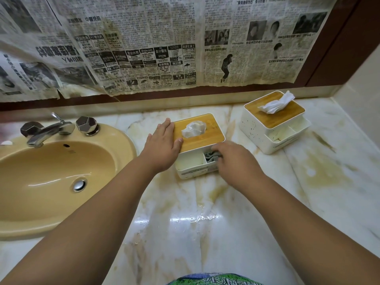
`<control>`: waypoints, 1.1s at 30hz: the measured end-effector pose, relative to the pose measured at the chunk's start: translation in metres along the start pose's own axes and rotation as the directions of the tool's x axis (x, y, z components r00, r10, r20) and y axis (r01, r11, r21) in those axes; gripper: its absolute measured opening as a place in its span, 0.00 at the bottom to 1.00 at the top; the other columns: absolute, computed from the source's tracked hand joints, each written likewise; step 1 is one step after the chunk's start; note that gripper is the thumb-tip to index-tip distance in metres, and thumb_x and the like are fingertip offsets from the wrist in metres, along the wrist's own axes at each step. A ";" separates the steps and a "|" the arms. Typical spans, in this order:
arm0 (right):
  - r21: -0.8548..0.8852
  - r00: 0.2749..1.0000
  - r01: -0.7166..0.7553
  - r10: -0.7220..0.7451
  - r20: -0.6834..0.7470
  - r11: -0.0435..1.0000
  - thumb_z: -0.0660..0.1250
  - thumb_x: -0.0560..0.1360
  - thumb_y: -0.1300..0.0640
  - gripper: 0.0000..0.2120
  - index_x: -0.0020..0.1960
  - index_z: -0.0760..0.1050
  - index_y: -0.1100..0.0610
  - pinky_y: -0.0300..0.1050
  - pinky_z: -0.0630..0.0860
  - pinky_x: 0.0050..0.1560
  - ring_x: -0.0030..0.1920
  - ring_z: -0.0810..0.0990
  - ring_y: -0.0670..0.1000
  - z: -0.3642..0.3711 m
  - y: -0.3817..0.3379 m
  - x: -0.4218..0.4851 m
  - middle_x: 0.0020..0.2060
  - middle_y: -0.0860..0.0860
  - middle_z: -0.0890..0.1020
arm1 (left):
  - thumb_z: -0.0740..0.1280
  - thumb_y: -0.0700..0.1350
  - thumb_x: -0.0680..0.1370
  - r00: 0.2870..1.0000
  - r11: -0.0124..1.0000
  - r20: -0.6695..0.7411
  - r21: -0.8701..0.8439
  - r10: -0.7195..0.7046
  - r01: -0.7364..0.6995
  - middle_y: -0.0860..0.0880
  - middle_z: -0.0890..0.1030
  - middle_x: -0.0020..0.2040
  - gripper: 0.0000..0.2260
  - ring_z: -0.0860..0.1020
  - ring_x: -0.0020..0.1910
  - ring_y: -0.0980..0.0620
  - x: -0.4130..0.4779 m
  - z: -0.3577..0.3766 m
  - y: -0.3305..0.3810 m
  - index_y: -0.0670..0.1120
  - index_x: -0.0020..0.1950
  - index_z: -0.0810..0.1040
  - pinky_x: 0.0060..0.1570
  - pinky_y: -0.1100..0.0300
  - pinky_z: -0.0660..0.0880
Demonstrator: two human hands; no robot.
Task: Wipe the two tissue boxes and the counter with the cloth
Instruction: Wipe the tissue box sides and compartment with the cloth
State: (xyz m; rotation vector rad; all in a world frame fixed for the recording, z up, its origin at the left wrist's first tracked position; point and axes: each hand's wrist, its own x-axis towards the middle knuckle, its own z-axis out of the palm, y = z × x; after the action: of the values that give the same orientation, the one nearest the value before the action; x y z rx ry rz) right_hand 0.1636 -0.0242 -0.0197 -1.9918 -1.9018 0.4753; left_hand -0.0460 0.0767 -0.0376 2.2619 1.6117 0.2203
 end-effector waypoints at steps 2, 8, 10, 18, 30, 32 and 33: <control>0.058 0.980 -0.025 0.036 -0.194 0.998 0.65 0.77 0.59 0.09 0.58 0.75 0.52 0.52 0.77 0.46 0.48 0.79 0.57 0.001 0.007 -0.004 0.55 0.50 0.75 | 0.50 0.57 0.84 1.000 1.000 -0.001 -0.008 -0.001 0.001 0.50 0.48 0.83 0.28 0.49 0.81 0.48 0.000 0.001 0.000 0.46 0.82 0.51 0.77 0.40 0.51; 0.038 0.985 0.009 -0.002 -0.170 0.999 0.65 0.80 0.54 0.07 0.55 0.79 0.52 0.48 0.76 0.47 0.48 0.81 0.55 0.009 0.010 -0.019 0.53 0.49 0.79 | 0.50 0.57 0.85 1.000 1.000 -0.006 -0.015 0.002 -0.002 0.49 0.49 0.83 0.28 0.49 0.81 0.48 -0.001 0.001 0.000 0.46 0.82 0.52 0.77 0.40 0.52; -0.022 0.995 0.032 -0.034 -0.093 0.999 0.61 0.81 0.55 0.14 0.64 0.77 0.52 0.44 0.72 0.46 0.51 0.81 0.54 0.014 0.005 -0.025 0.61 0.47 0.76 | 0.50 0.57 0.85 1.000 1.000 -0.003 -0.014 -0.002 0.002 0.50 0.48 0.83 0.28 0.48 0.81 0.48 -0.001 0.001 0.000 0.46 0.82 0.51 0.77 0.41 0.51; -0.244 0.984 0.025 0.019 0.176 0.969 0.58 0.78 0.59 0.24 0.74 0.64 0.53 0.47 0.73 0.43 0.52 0.80 0.58 0.021 -0.009 -0.024 0.70 0.48 0.68 | 0.51 0.57 0.84 1.000 1.000 -0.011 -0.026 -0.007 0.007 0.50 0.48 0.83 0.29 0.48 0.81 0.48 0.000 0.002 -0.001 0.46 0.82 0.51 0.78 0.41 0.52; -0.303 0.959 0.059 0.030 0.282 0.951 0.60 0.75 0.61 0.21 0.67 0.69 0.52 0.48 0.72 0.37 0.46 0.79 0.58 0.012 -0.010 -0.011 0.60 0.48 0.71 | 0.51 0.57 0.85 1.000 1.000 -0.006 -0.021 -0.011 0.010 0.50 0.48 0.83 0.29 0.48 0.81 0.47 -0.002 0.000 0.001 0.46 0.82 0.51 0.77 0.42 0.52; -0.291 0.957 0.056 0.031 0.288 0.955 0.60 0.75 0.60 0.21 0.67 0.69 0.51 0.48 0.73 0.38 0.48 0.79 0.58 0.011 -0.009 -0.010 0.61 0.48 0.71 | 0.51 0.57 0.85 1.000 1.000 -0.004 -0.019 -0.014 0.014 0.50 0.47 0.83 0.29 0.48 0.81 0.47 -0.002 0.000 0.001 0.46 0.82 0.51 0.77 0.42 0.52; -0.279 0.956 0.049 0.036 0.291 0.959 0.60 0.75 0.59 0.21 0.68 0.69 0.51 0.48 0.73 0.40 0.49 0.79 0.58 0.009 -0.008 -0.009 0.61 0.48 0.71 | 0.50 0.57 0.85 1.000 1.000 -0.003 -0.017 -0.014 0.014 0.50 0.48 0.83 0.29 0.48 0.81 0.47 -0.002 0.000 0.001 0.46 0.82 0.51 0.77 0.42 0.52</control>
State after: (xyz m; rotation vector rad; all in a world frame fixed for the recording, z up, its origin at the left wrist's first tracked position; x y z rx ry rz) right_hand 0.1516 -0.0328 -0.0240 -2.1930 -2.2680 0.5498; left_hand -0.0457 0.0747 -0.0371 2.2377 1.6211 0.2337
